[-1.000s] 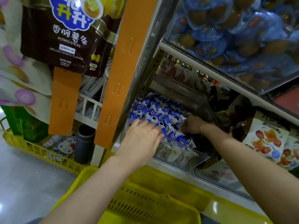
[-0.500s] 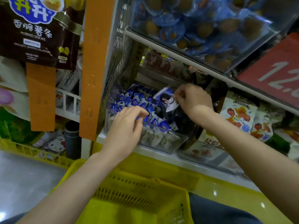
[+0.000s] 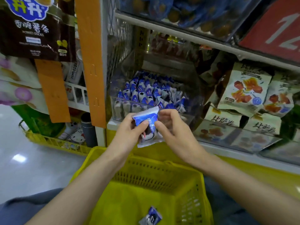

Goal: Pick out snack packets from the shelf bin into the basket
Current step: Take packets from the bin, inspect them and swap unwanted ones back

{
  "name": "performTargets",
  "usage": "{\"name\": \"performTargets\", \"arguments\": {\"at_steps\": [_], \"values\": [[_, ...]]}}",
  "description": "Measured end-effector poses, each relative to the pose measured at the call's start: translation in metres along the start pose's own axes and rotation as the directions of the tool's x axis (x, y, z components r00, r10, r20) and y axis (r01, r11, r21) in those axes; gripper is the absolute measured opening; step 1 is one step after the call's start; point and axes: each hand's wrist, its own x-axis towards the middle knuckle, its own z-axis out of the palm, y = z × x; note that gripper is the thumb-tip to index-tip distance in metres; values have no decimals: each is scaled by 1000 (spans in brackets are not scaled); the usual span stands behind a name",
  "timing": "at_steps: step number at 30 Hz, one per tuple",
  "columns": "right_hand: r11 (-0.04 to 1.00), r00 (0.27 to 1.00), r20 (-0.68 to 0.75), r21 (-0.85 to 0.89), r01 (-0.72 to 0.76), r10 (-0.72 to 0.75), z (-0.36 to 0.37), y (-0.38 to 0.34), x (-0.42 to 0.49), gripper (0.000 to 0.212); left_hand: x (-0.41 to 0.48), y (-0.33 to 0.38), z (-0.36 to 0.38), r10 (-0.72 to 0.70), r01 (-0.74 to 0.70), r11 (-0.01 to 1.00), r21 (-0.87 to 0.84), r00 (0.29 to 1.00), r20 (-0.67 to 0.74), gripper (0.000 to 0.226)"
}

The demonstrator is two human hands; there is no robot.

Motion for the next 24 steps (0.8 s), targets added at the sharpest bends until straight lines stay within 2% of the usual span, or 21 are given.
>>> {"name": "performTargets", "arguments": {"at_steps": [3,6,8,10,14,16,19,22,24], "values": [[986,994,2,123,-112,112,8,12,-3,15,-6,-8,3,-19,5,991,135,995,100,9],[954,984,-5,246,-170,177,14,24,-6,20,-7,-18,3,4,-36,972,233,990,138,13],[918,972,-1,331,-220,234,18,30,-7,22,-6,-22,5,-6,-35,957,288,990,141,14],[902,965,-2,357,-243,261,21,36,-7,23,-5,-24,7,-3,-32,952,303,993,115,5],[967,991,-41,229,-112,124,24,41,-11,18,-4,-25,11,15,-12,966,260,1000,-9,24],[997,997,-71,76,-5,10,25,40,-14,13,-5,-25,11,-22,27,975,221,999,-27,31],[988,986,-116,-112,105,-118,22,41,-15,8,-4,-27,11,-98,100,982,163,995,-19,37],[989,986,-123,-104,101,-113,18,40,-14,9,-5,-25,11,-186,180,980,89,981,57,34],[1000,985,-172,2,15,-15,15,41,-12,14,-9,-23,11,-240,226,967,115,962,127,27]]}}
